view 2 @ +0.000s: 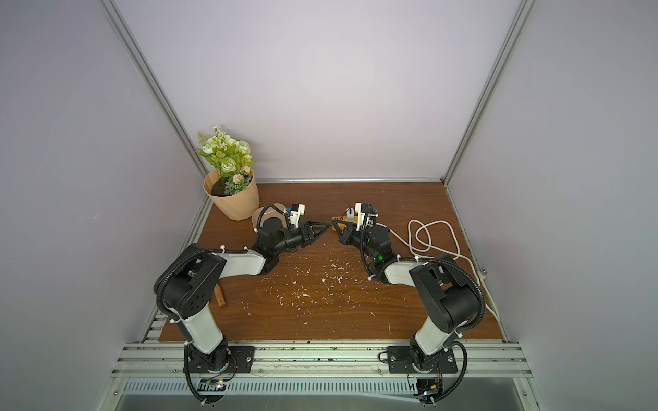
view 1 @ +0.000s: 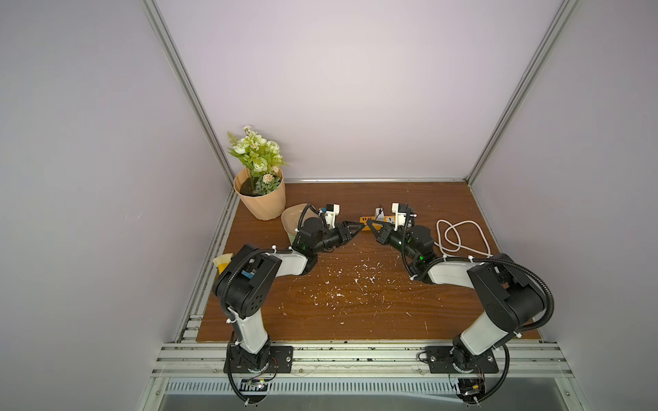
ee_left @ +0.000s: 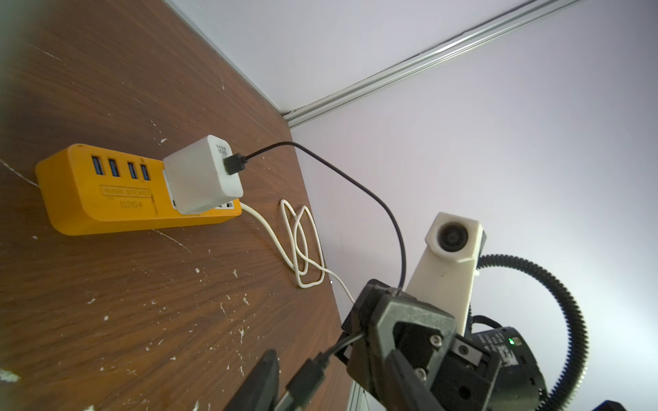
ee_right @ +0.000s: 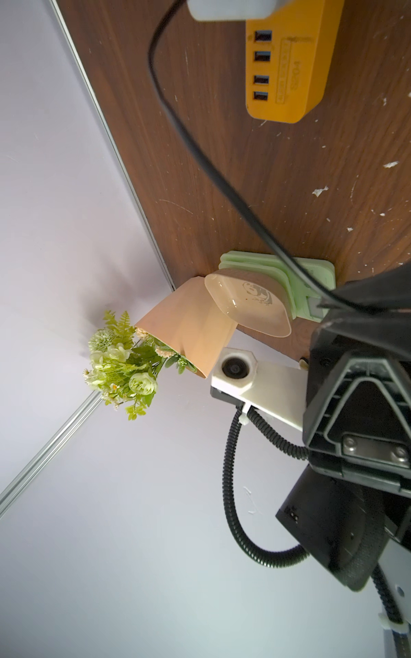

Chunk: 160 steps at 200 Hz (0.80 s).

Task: Charge the electronic scale
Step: Pick up the charging cable from the center of the board.

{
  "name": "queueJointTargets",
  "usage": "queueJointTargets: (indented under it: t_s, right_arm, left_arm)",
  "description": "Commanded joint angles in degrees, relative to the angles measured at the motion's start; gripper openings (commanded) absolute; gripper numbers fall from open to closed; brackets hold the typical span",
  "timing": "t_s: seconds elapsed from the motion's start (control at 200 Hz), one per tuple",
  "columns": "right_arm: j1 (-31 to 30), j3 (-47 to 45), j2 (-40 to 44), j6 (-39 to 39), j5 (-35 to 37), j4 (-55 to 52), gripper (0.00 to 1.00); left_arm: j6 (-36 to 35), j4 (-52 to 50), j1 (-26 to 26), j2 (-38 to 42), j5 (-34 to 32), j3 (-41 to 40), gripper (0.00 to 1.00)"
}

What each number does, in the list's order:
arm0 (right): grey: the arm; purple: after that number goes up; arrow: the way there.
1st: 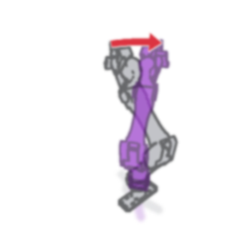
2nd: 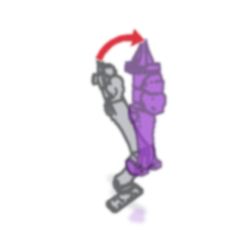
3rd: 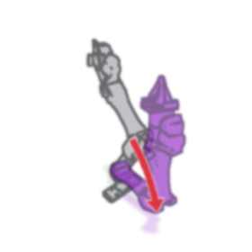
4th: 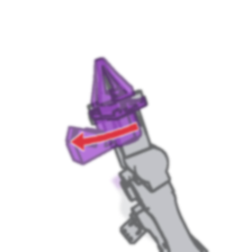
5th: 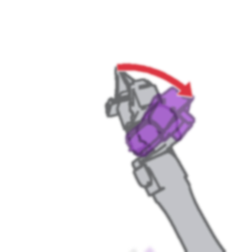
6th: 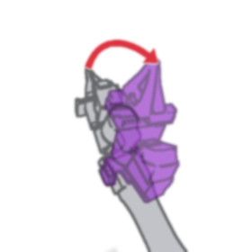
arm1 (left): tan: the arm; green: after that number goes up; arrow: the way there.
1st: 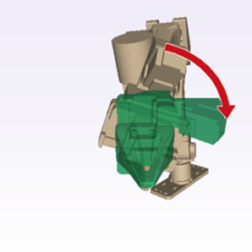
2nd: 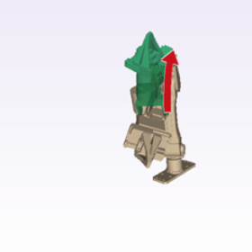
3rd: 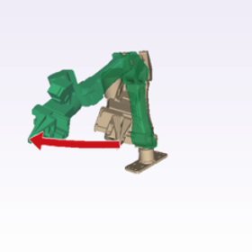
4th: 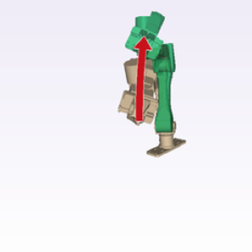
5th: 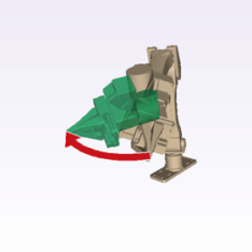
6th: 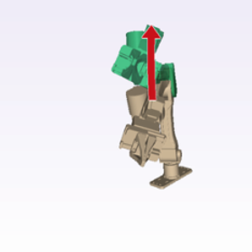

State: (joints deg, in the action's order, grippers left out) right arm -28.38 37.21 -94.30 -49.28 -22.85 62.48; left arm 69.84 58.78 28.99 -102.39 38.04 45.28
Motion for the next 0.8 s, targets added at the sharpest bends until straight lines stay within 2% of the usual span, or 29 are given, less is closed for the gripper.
queueJointTargets:
  t_s: [0.0,0.41,0.796]
  right_arm:
    - [-0.1,0.1,-0.1,-0.1,-0.7,4.3,0.0]
    - [0.5,-1.7,0.6,-0.1,-0.5,4.7,0.02]
    - [1.0,-2.8,2.0,0.4,-0.8,4.5,0.05]
  left_arm:
    - [2.9,5.7,0.0,-0.4,1.4,0.9,0.44]
    - [1.7,5.6,0.0,1.4,-0.5,-0.8,0.31]
    - [-0.1,4.3,-0.1,2.2,-1.4,-0.9,0.11]
